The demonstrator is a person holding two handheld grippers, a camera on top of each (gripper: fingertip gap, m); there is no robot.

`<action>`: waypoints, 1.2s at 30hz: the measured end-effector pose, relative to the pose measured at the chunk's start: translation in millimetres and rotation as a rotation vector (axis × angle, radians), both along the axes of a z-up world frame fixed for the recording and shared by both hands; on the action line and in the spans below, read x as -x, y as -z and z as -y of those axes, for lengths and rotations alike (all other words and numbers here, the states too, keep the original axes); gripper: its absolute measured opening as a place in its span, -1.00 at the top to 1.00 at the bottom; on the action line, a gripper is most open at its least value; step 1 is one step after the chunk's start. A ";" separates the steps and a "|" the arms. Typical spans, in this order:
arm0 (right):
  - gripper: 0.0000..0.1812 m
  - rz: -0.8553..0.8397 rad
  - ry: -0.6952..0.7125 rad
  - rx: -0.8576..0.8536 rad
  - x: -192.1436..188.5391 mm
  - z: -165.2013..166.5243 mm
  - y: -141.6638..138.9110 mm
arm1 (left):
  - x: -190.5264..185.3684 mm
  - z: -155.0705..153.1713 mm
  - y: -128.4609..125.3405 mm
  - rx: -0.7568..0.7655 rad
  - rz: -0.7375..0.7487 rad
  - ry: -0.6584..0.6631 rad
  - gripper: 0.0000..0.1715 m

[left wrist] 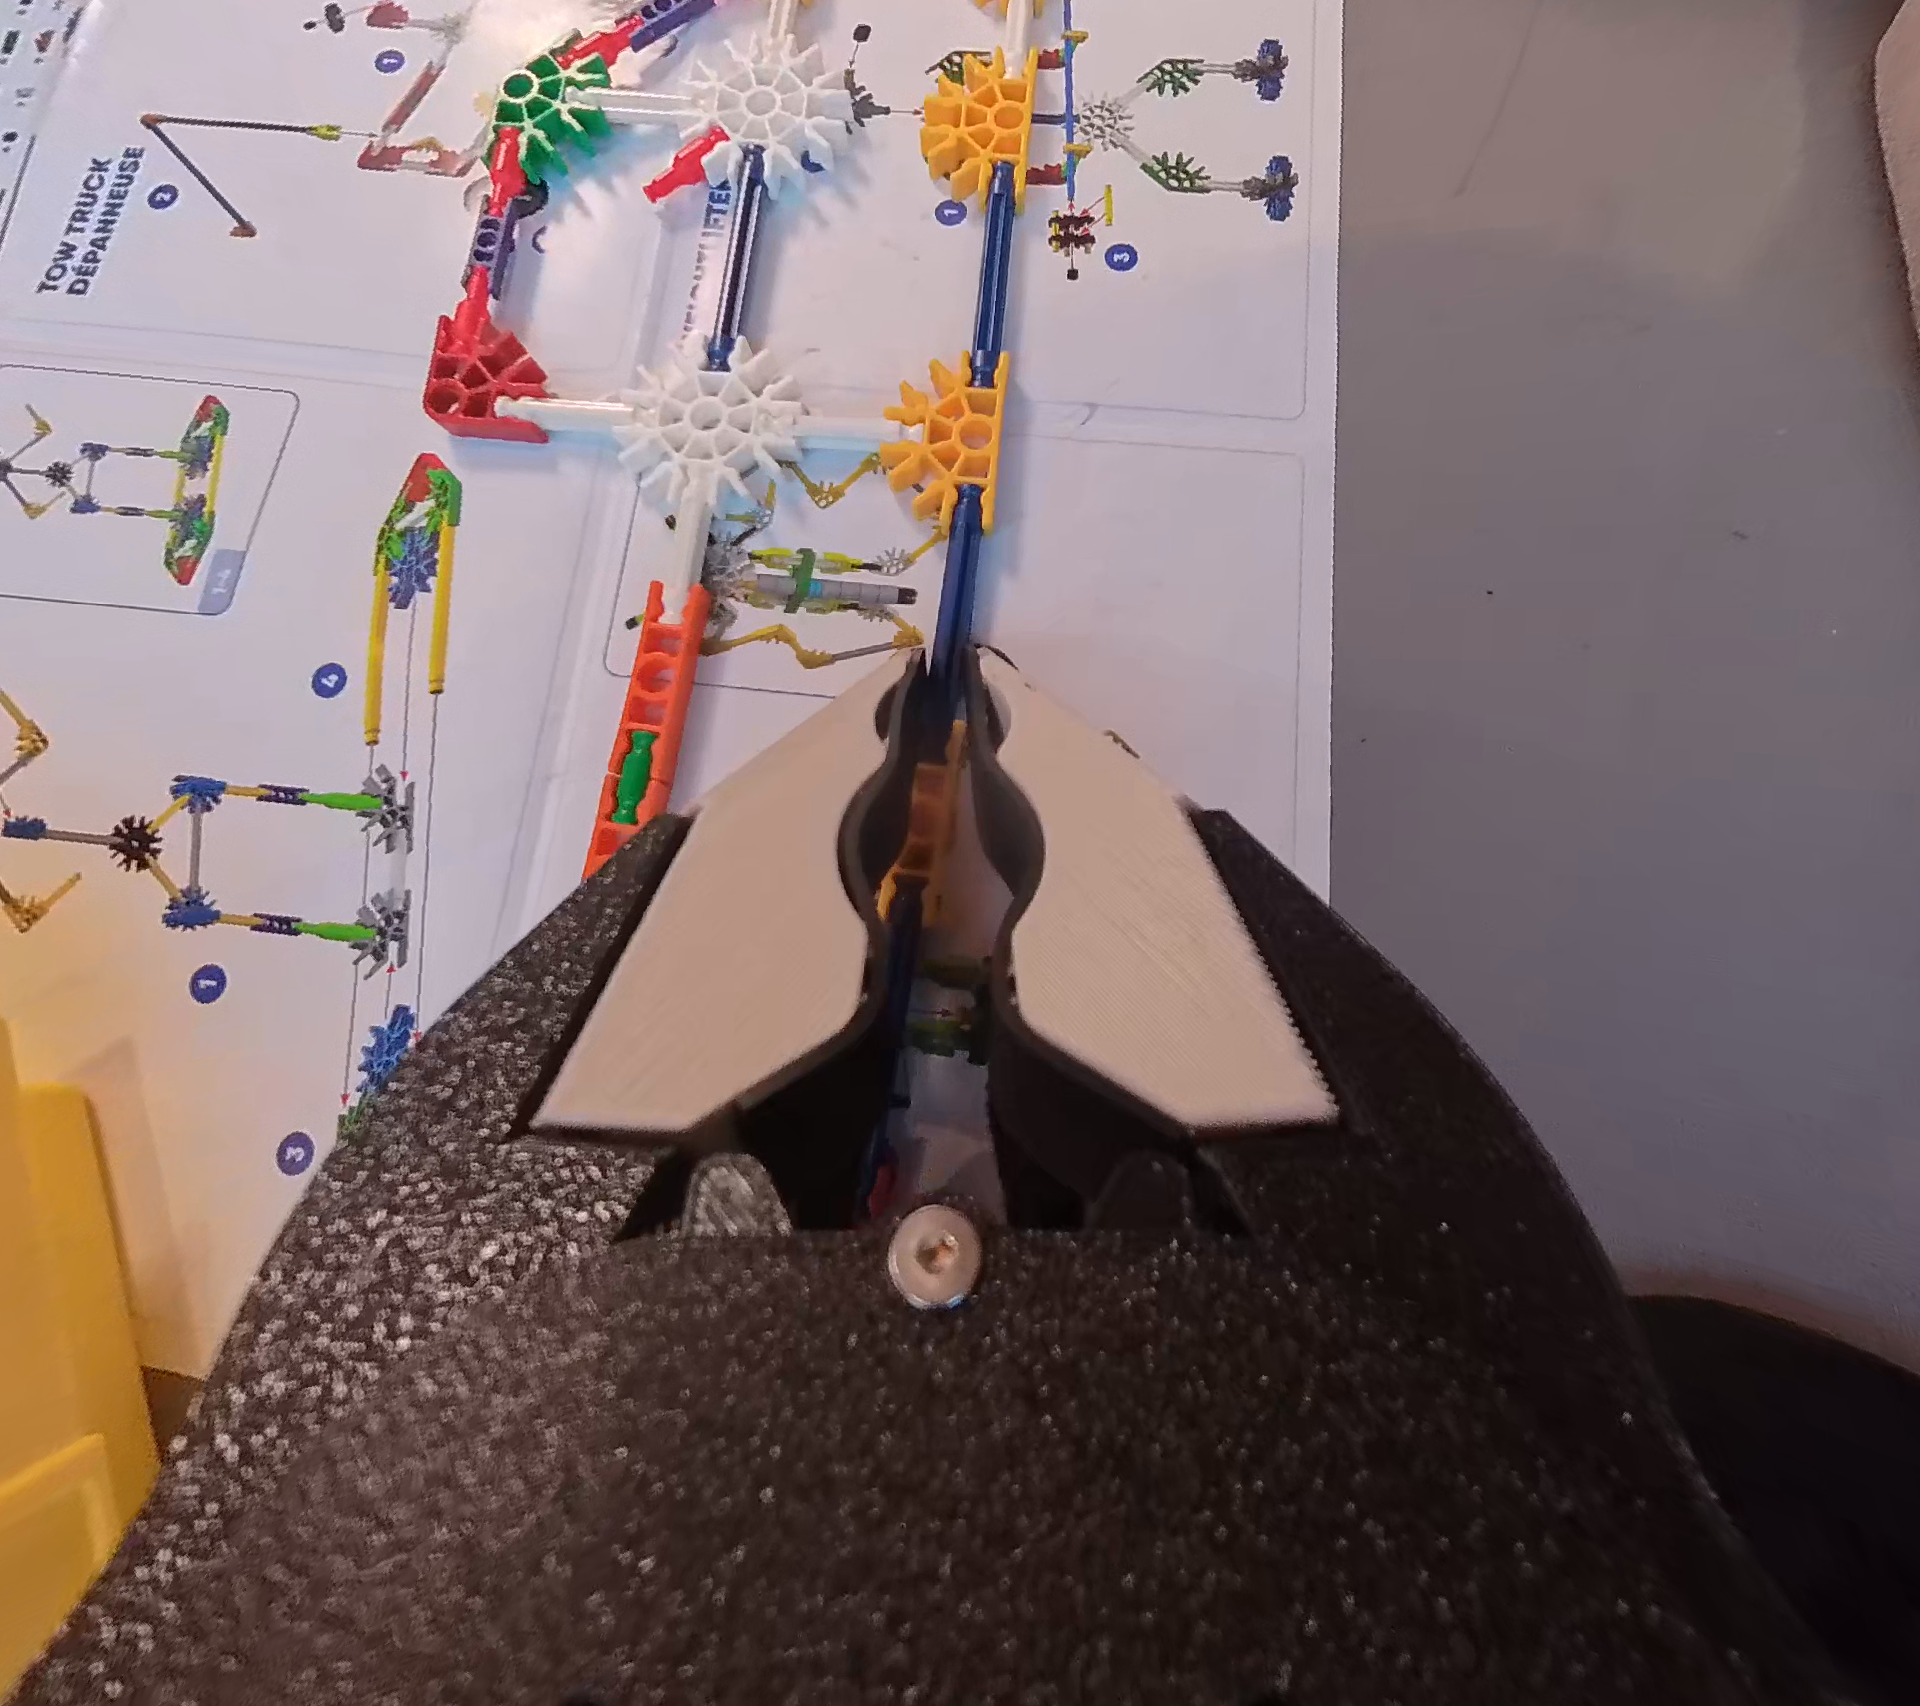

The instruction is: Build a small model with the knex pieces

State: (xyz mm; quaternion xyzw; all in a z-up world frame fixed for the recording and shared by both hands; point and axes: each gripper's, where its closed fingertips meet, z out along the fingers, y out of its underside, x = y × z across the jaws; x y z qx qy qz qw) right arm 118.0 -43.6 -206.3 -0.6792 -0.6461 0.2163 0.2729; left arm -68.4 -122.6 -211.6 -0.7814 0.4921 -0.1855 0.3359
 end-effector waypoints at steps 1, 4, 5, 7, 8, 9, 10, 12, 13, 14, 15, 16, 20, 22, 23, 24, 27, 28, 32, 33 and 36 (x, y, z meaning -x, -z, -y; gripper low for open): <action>0.85 0.005 -0.003 -0.006 0.1 0.5 -0.3 | 0.2 -0.1 0.0 0.000 0.001 -0.001 0.95; 0.88 -0.017 -0.018 -0.010 5.4 3.7 -5.7 | 1.0 -0.4 -0.1 -0.006 -0.002 -0.002 0.95; 0.87 -0.024 -0.024 0.001 7.5 5.7 -6.9 | 1.1 -0.6 -0.1 -0.006 -0.002 -0.003 0.95; 0.84 -0.029 -0.039 -0.004 10.1 6.9 -7.4 | 3.1 -1.7 -1.0 -0.016 -0.007 -0.010 0.89; 0.83 -0.041 -0.043 -0.001 11.6 7.5 -8.3 | 4.5 -1.1 -2.5 -0.017 -0.005 -0.011 0.84; 0.83 -0.053 -0.042 0.011 12.7 8.0 -9.0 | 6.8 -0.9 -5.4 -0.020 0.004 -0.017 0.78; 0.82 -0.057 -0.039 0.017 12.7 7.8 -8.9 | 10.4 -1.0 -9.8 -0.026 0.017 -0.026 0.74; 0.80 -0.041 -0.042 0.014 10.3 7.5 -6.4 | 20.4 0.6 -19.3 -0.027 0.050 -0.046 0.72; 0.80 -0.032 -0.049 0.014 9.3 8.5 -5.3 | 27.0 1.3 -22.2 -0.022 0.061 -0.062 0.71; 0.80 -0.021 -0.057 0.017 8.6 9.4 -4.6 | 33.9 2.4 -23.0 -0.013 0.063 -0.078 0.71; 0.80 -0.008 -0.064 0.014 8.1 9.1 -4.1 | 40.1 3.7 -21.8 -0.004 0.056 -0.092 0.72; 0.80 0.005 -0.069 0.008 8.0 7.7 -3.7 | 45.4 5.4 -19.1 0.005 0.041 -0.101 0.74; 0.83 0.081 -0.104 0.017 8.2 6.7 4.3 | 53.0 10.6 -5.4 0.045 -0.018 -0.113 0.74; 0.92 0.079 -0.110 0.027 10.8 7.3 4.4 | 51.4 11.0 -0.1 0.049 -0.045 -0.106 0.76; 0.93 0.076 -0.108 0.032 11.3 7.3 4.5 | 50.0 11.4 -0.2 0.051 -0.046 -0.102 0.85; 0.93 0.071 -0.104 0.038 11.1 7.4 4.6 | 49.9 10.7 0.0 0.051 -0.048 -0.106 0.86; 0.94 0.060 -0.089 0.052 9.8 8.0 4.5 | 49.2 8.9 -0.1 0.054 -0.045 -0.119 0.91; 0.94 0.061 -0.081 0.056 9.1 7.8 4.4 | 48.5 8.4 0.0 0.055 -0.048 -0.120 0.91; 0.94 0.059 -0.046 0.041 3.2 3.1 2.1 | 40.6 10.0 -0.6 0.056 -0.066 -0.101 0.93; 0.93 0.053 -0.040 0.044 1.3 2.6 0.7 | 38.2 10.7 -1.6 0.055 -0.063 -0.095 0.93; 0.93 0.034 -0.026 0.047 -4.4 1.2 -4.4 | 31.6 11.4 -8.2 0.047 -0.026 -0.082 0.93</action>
